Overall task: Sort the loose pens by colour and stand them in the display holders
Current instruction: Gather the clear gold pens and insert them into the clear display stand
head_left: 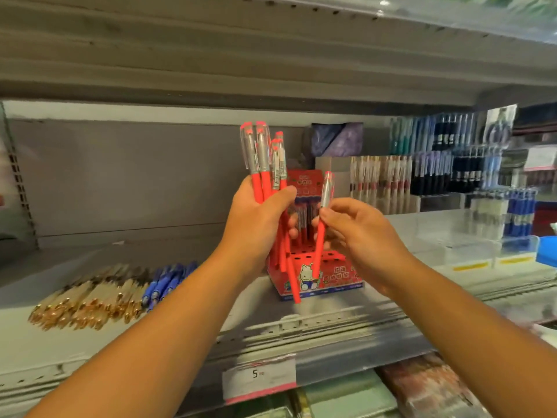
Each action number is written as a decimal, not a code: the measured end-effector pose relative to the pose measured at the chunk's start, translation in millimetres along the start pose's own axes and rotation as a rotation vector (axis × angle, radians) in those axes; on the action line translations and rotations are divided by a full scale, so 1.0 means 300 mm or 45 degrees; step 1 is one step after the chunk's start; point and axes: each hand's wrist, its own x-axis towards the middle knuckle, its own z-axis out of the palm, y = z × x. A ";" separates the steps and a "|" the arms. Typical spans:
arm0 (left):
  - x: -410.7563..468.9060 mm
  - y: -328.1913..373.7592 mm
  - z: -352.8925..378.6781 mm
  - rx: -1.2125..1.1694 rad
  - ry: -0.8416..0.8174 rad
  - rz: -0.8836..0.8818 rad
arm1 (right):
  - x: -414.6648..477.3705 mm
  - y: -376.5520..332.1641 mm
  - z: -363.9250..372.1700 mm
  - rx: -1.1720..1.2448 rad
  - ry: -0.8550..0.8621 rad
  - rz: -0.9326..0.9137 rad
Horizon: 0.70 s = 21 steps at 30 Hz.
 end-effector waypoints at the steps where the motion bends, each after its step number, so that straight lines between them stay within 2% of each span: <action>1: 0.025 -0.010 0.000 0.011 -0.005 0.012 | 0.026 0.002 -0.013 -0.043 0.009 -0.032; 6: 0.174 -0.065 -0.023 0.196 0.010 0.067 | 0.168 0.024 -0.052 -0.217 0.027 -0.204; 12: 0.298 -0.134 -0.045 0.340 0.051 0.091 | 0.324 0.107 -0.096 -0.533 -0.092 -0.380; 17: 0.339 -0.157 -0.049 0.580 0.069 0.039 | 0.437 0.182 -0.124 -0.786 -0.110 -0.371; 21: 0.387 -0.142 -0.015 0.809 0.202 0.034 | 0.492 0.208 -0.137 -0.874 -0.207 -0.372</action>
